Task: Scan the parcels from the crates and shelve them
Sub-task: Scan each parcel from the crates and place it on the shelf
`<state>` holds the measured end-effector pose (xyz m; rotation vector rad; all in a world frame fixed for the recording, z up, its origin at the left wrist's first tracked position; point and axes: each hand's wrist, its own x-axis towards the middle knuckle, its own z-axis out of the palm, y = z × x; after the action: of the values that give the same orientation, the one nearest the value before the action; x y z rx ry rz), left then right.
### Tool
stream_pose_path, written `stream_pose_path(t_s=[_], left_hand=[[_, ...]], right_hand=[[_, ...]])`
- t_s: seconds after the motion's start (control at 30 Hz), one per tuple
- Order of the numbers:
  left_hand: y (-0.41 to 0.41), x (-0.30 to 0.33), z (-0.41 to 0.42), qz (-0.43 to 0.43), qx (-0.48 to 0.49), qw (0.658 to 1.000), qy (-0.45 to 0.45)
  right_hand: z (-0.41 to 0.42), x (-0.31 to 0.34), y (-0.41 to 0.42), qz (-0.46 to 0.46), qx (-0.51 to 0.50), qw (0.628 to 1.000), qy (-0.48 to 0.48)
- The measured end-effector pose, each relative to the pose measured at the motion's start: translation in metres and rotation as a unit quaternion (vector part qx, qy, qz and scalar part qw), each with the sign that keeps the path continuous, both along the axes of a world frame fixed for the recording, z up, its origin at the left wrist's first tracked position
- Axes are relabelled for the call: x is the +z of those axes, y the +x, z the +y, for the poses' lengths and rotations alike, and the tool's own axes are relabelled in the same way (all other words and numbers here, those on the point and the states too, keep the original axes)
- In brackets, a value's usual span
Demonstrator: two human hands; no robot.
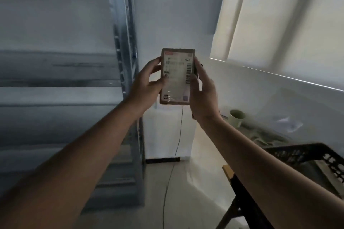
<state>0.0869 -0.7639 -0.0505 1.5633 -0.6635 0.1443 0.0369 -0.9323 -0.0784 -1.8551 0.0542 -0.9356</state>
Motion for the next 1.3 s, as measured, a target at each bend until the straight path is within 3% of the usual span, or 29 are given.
stream_pose_path(t_s=[0.53,0.9,1.3], left_hand=[[0.031,0.011,0.362,-0.092,0.211,0.972,0.048],[0.116,0.009,0.527,-0.143,0.34,0.927,0.058],[0.249,0.006,0.694,-0.181,0.401,0.893,0.098]], right_hand=[[0.36,0.013,0.097,-0.011,0.155,0.988,0.003],[0.536,0.021,0.218,-0.009,0.278,0.96,0.031],[0.702,0.023,0.37,-0.032,0.35,0.936,-0.021]])
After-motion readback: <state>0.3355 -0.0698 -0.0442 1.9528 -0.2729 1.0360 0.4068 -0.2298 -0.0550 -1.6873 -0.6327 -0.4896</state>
